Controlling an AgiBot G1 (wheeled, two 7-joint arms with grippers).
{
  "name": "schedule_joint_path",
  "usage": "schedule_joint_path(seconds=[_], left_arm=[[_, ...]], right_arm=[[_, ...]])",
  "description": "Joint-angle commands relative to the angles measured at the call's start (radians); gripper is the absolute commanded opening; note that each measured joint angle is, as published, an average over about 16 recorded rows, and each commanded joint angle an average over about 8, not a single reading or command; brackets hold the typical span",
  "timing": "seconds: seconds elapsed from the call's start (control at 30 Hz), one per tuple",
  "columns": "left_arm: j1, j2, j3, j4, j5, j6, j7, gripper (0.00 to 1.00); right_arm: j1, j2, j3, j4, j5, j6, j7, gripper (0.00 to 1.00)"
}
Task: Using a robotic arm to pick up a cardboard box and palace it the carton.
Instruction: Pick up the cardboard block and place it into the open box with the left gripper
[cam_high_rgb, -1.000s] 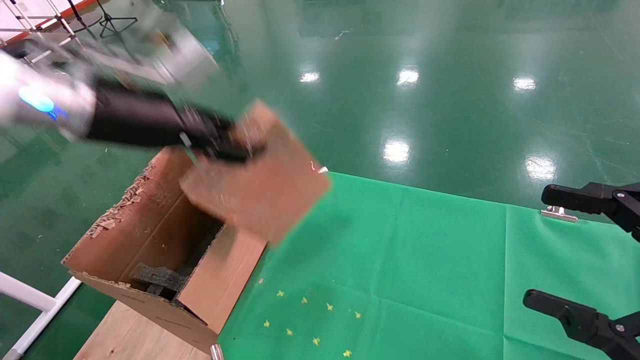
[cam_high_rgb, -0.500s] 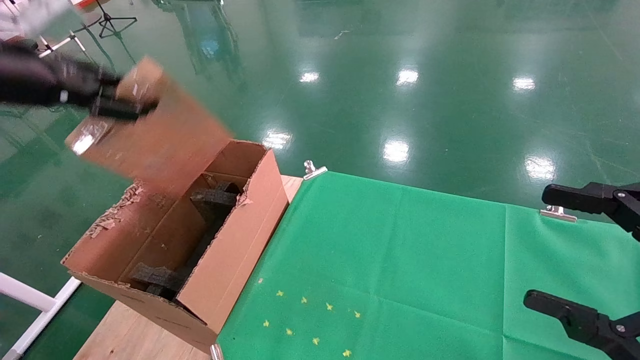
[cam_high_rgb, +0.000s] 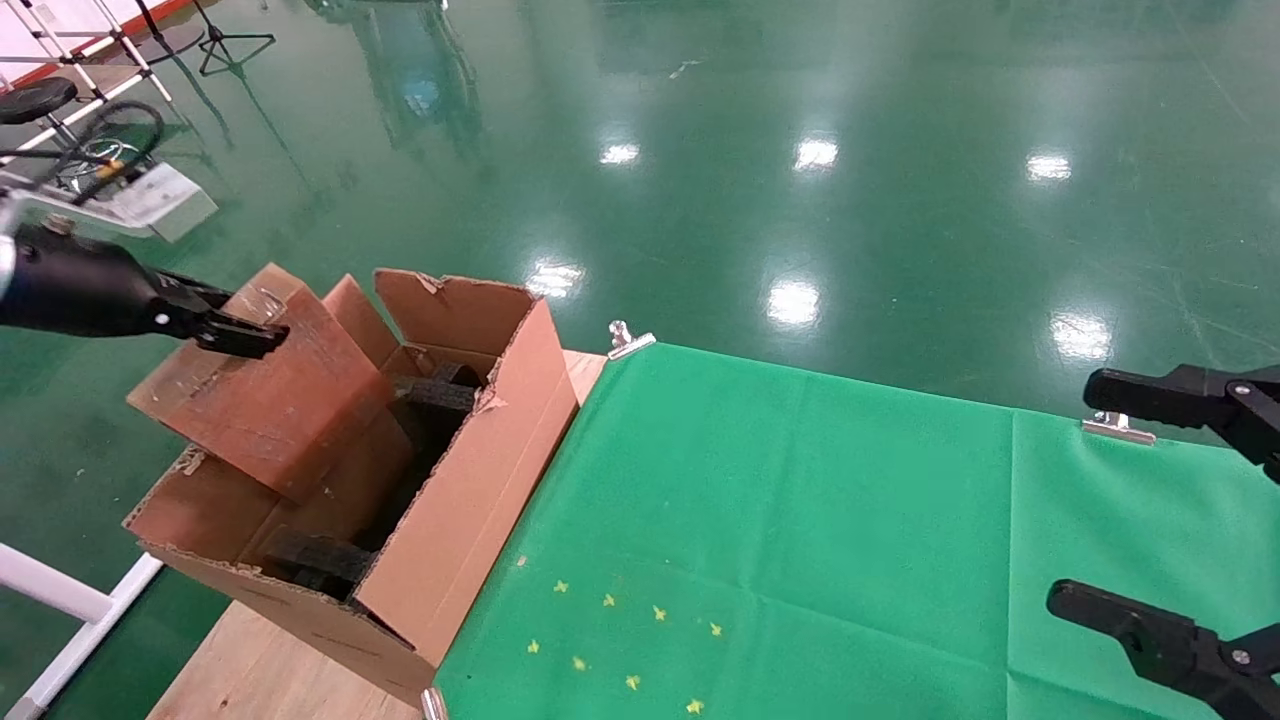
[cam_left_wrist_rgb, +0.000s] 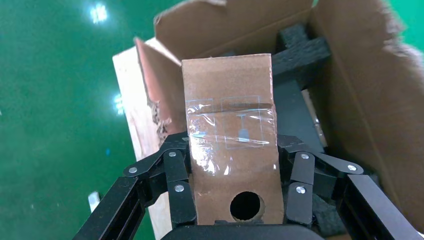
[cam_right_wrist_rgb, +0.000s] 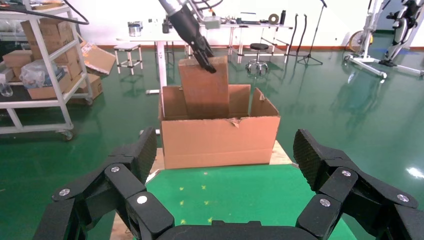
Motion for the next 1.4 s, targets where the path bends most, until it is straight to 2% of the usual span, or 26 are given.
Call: schedule_joint_path(seconds=[0.03,0.47,0.9,0.93,0.97,1.17,1.2,1.23,1.4], left_arm=[[0.012,0.018,0.005,0.053,0.009,-0.035,0.013,0.00],[0.067,0.117,0.013,0.318,0.031,-0.207,0.025,0.00],[0.136,0.162,0.007,0.440,0.020,-0.301,0.063,0.00],[0.140,0.164,0.006,0.444,0.019,-0.307,0.064,0.02],[0.143,0.166,0.005,0.448,0.018,-0.313,0.064,0.12],[0.155,0.171,0.000,0.466,0.010,-0.339,0.063,0.87],[0.156,0.172,0.000,0.468,0.009,-0.341,0.063,0.97],[0.157,0.172,-0.001,0.469,0.009,-0.343,0.063,1.00],[0.158,0.172,-0.001,0.468,0.008,-0.342,0.064,1.00]], right_arm=[[0.000,0.000,0.000,0.000,0.000,0.000,0.000,1.00],[0.000,0.000,0.000,0.000,0.000,0.000,0.000,1.00],[0.000,0.000,0.000,0.000,0.000,0.000,0.000,1.00],[0.000,0.000,0.000,0.000,0.000,0.000,0.000,1.00],[0.000,0.000,0.000,0.000,0.000,0.000,0.000,1.00],[0.000,0.000,0.000,0.000,0.000,0.000,0.000,1.00],[0.000,0.000,0.000,0.000,0.000,0.000,0.000,1.00],[0.000,0.000,0.000,0.000,0.000,0.000,0.000,1.00],[0.000,0.000,0.000,0.000,0.000,0.000,0.000,1.00]])
